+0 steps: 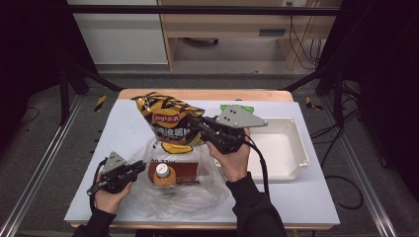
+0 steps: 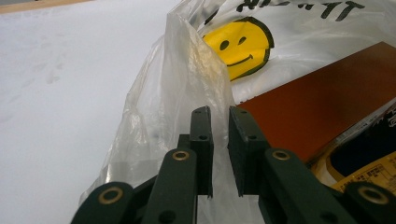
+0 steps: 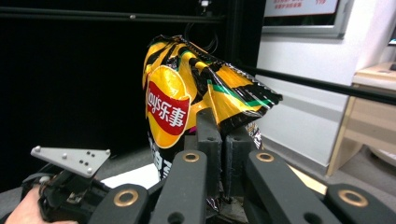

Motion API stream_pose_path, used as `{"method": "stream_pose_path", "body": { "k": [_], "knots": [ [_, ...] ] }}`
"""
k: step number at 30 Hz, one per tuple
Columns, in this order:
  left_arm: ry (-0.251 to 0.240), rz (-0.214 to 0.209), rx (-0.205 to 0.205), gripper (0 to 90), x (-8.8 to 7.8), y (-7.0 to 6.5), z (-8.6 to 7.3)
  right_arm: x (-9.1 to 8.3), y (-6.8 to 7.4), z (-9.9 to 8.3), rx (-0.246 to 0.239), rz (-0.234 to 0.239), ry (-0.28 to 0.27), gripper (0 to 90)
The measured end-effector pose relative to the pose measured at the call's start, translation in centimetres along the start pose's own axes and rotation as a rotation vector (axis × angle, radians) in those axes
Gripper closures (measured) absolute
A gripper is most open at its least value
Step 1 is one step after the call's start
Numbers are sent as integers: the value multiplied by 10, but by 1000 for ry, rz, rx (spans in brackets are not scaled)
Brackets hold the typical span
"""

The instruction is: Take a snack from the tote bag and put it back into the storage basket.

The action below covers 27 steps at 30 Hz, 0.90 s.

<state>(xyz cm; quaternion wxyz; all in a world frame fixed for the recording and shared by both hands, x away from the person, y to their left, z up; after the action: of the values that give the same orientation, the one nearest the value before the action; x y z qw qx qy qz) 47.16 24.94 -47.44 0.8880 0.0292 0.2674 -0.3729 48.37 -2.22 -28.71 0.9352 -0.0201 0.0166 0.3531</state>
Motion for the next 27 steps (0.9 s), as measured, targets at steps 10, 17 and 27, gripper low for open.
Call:
{"method": "stream_pose_path", "body": {
  "k": [10, 17, 27],
  "knots": [
    [-25, 2, -5, 796, -5, 0, 3, -17, -23, 11, -9, -64, -13, 884],
    [-69, 14, -6, 755, -15, 1, 9, -34, -51, 2, -1, -136, 3, 885],
    [-125, 45, -11, 648, -31, 5, 20, -66, -90, -27, 39, -225, 50, 885]
  ]
}}
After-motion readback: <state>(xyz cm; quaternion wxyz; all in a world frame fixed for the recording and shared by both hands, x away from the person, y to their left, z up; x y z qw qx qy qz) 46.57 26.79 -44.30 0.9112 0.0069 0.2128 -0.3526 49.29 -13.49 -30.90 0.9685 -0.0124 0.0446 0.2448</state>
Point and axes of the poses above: each handheld gripper's, and its own axes: x roughly forward along the jaws, z roughly out of its top, y roughly to its left, the point moved 5 cm from there along x, roughly forward along the jaws, and after that the axes turned 12 degrees about -z, right-handed, at the moved point
